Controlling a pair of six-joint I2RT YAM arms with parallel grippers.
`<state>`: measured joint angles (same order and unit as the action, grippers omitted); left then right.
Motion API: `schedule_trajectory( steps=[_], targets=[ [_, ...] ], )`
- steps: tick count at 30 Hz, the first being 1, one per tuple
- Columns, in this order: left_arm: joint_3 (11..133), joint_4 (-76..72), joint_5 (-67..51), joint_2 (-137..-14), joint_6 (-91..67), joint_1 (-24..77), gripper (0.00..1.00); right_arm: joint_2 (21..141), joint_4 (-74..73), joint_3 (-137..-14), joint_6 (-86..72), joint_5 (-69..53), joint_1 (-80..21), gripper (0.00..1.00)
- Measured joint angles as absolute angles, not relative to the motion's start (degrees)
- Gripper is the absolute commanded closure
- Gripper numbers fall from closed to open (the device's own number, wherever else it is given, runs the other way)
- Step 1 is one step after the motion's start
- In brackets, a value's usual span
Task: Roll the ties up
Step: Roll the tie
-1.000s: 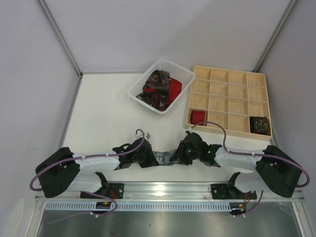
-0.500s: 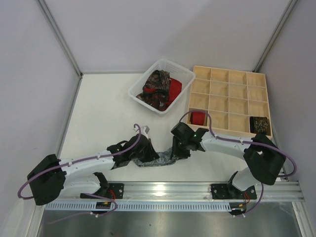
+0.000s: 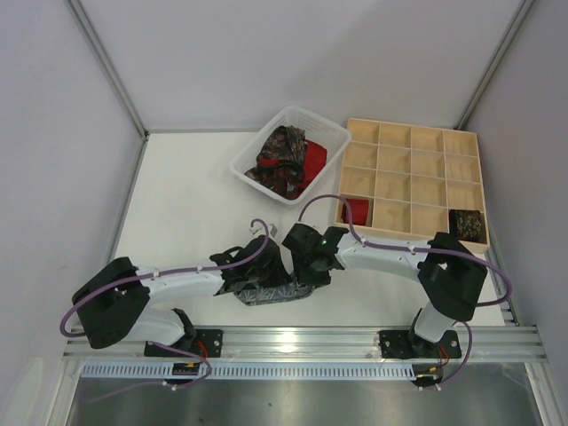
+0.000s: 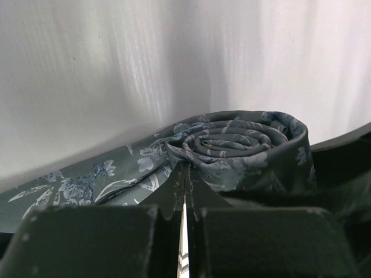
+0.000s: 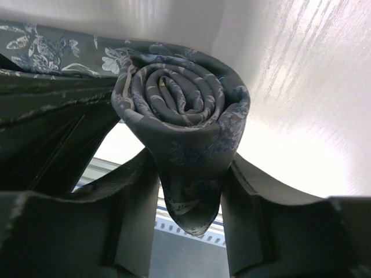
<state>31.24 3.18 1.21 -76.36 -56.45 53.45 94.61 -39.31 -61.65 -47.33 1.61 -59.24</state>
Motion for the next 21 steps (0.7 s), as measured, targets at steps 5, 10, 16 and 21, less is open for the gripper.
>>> schedule_trajectory(
  steps=[5,10,16,21],
  targets=[
    [30.3,1.3,1.2,-76.7,-56.5,53.2,1.00,95.4,-41.2,-63.5,-45.4,4.8,-62.0,0.38],
    [27.8,0.6,1.3,-75.7,-56.8,53.2,1.00,95.4,-41.0,-64.8,-41.4,8.1,-64.2,0.30],
    [26.2,0.6,1.3,-74.4,-57.0,53.1,0.99,95.4,-37.8,-64.8,-36.2,9.6,-65.7,0.25],
    [25.5,0.6,1.4,-73.8,-57.1,52.6,0.99,95.4,-36.1,-64.8,-32.4,10.8,-67.3,0.24]
  ],
)
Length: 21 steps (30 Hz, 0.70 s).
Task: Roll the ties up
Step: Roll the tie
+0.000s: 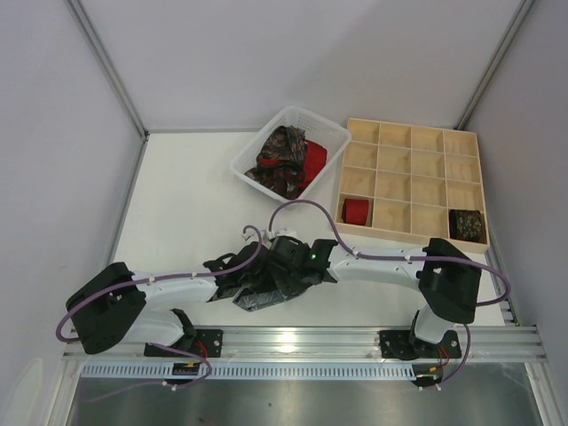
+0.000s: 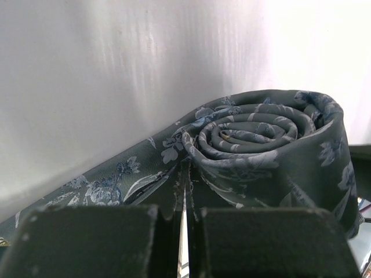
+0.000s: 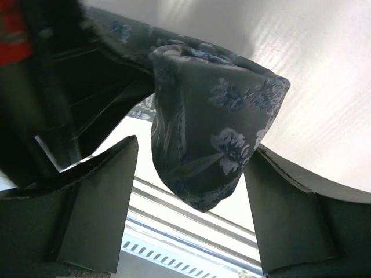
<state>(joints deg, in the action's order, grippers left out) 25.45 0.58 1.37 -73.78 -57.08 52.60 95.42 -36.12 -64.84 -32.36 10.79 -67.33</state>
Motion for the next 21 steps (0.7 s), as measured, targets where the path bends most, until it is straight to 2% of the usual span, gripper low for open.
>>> schedule_trajectory(
  steps=[9,21],
  targets=[
    [24.8,1.3,1.6,-72.6,-57.2,52.1,1.00,92.6,-31.9,-64.3,-26.0,13.1,-69.4,0.24],
    [22.9,10.1,3.8,-62.1,-59.4,52.0,1.00,90.2,-23.2,-56.8,-21.9,12.6,-70.1,0.24]
  ],
)
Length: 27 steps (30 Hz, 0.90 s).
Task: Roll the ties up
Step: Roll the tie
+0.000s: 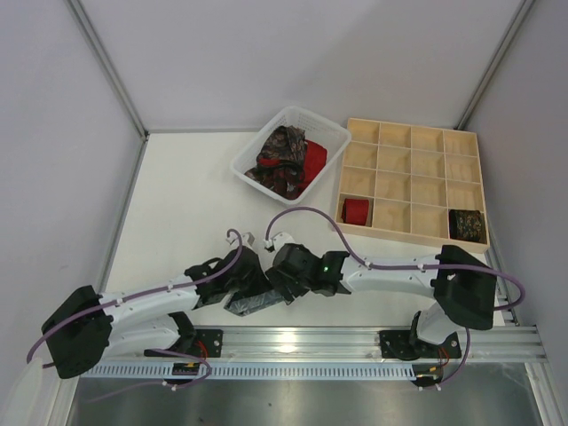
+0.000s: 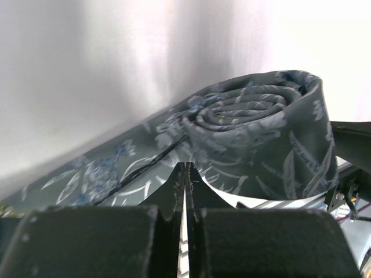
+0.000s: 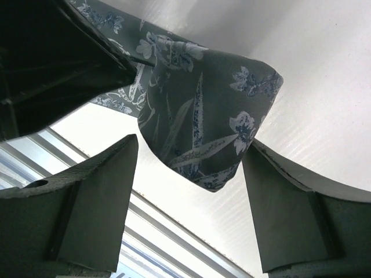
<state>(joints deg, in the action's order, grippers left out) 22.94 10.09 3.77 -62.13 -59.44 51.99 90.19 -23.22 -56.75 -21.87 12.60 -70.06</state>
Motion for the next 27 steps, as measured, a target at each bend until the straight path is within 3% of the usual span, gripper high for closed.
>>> schedule_trajectory(
  steps=[16,20,27],
  targets=[
    [22.9,28.4,6.3,-55.7,-64.7,52.0,1.00,86.5,-15.5,-54.0,-18.9,10.3,-69.5,0.17],
    [22.9,30.5,7.1,-55.6,-66.0,52.0,1.00,86.5,-13.3,-53.5,-17.4,8.7,-69.4,0.13],
    [22.9,30.6,7.2,-56.3,-67.6,52.0,1.00,86.7,-9.6,-53.3,-16.7,4.9,-68.0,0.13]
  ],
)
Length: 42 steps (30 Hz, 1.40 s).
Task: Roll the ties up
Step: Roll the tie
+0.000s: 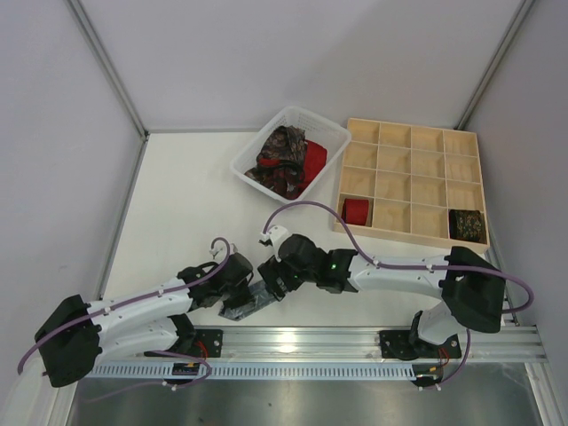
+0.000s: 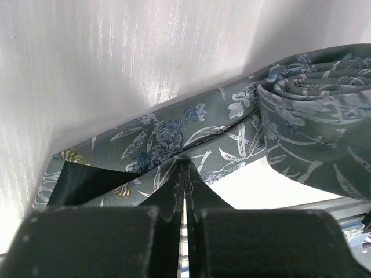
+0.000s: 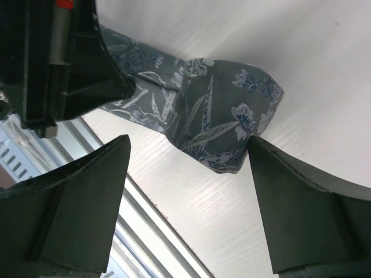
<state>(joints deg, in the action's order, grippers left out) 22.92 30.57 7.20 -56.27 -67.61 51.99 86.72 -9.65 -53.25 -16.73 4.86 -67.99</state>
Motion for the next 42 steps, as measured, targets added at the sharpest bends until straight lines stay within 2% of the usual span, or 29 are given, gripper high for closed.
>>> schedule_trajectory(
  steps=[10,19,31,34,36,42],
  targets=[
    [22.4,30.5,7.4,-55.5,-69.8,52.0,0.99,90.3,-4.4,-53.3,-16.8,-5.6,-67.9,0.18],
    [21.5,30.3,7.6,-53.8,-70.5,52.0,1.00,91.4,-3.0,-53.3,-18.0,-8.8,-67.4,0.16],
    [20.6,32.4,7.9,-46.2,-68.0,52.0,0.99,81.5,-4.1,-50.5,-23.0,-9.0,-58.9,0.14],
    [20.6,33.2,8.5,-44.6,-67.9,52.0,0.99,78.8,-3.6,-47.9,-27.0,-10.4,-53.7,0.17],
    [20.7,34.4,9.5,-44.0,-67.9,52.0,0.99,77.9,-3.9,-46.5,-30.3,-10.9,-49.8,0.25],
    [24.2,37.8,12.5,-44.2,-67.4,52.0,0.99,80.9,-8.3,-47.0,-36.9,-11.6,-43.1,0.35]
  ],
)
